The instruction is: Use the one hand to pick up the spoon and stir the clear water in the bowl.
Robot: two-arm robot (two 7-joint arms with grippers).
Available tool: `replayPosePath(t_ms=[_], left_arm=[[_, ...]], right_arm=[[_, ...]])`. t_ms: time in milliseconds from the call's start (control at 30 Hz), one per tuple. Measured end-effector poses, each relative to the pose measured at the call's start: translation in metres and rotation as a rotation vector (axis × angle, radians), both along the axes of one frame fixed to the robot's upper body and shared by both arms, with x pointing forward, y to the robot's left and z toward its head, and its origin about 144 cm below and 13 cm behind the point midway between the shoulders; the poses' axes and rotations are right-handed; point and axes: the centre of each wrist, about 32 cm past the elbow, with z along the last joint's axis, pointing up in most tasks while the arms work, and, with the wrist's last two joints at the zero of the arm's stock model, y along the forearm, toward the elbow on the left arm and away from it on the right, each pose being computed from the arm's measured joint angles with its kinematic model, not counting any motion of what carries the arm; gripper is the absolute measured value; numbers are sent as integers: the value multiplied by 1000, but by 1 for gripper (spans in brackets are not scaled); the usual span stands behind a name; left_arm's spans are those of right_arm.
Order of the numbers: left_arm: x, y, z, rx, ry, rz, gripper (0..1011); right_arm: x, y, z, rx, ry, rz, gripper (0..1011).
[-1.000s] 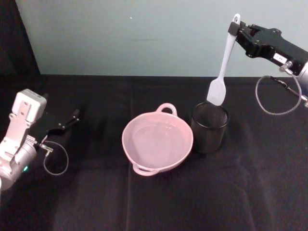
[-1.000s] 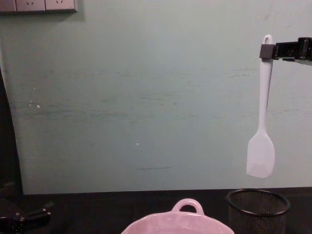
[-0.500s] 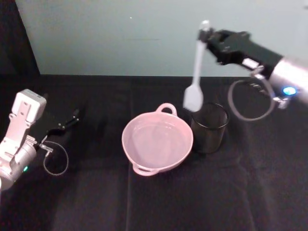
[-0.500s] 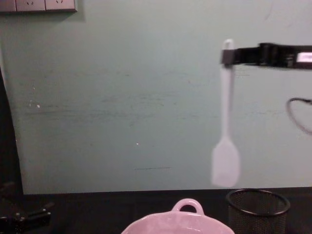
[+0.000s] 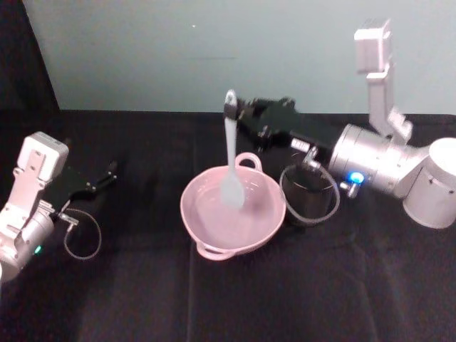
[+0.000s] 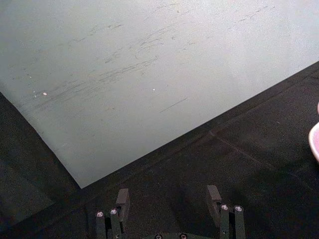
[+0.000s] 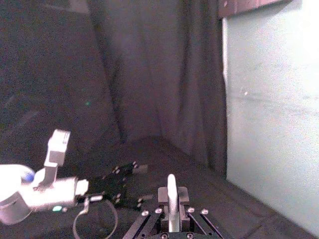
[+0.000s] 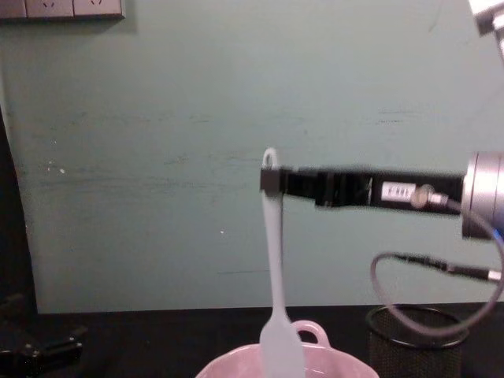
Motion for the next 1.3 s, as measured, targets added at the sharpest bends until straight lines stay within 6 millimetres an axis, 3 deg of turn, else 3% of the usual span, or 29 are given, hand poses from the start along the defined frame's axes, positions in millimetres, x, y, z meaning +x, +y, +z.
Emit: replayPosePath(t_ms=[367, 600, 867, 1100, 1300], left_arm=[[0, 0, 0, 0, 0, 0, 1011], [0, 0, 0, 0, 0, 0, 1011], [0, 0, 0, 0, 0, 0, 1011], [0, 0, 0, 0, 0, 0, 1011], [0, 0, 0, 0, 0, 0, 1011]], right_arm=[[-6, 8, -30, 11, 41, 34, 122], [9, 16, -39, 22, 58, 48, 122], [39, 22, -47, 34, 69, 37, 122], [55, 11, -48, 35, 55, -17, 122], [51, -7, -47, 37, 45, -72, 122]])
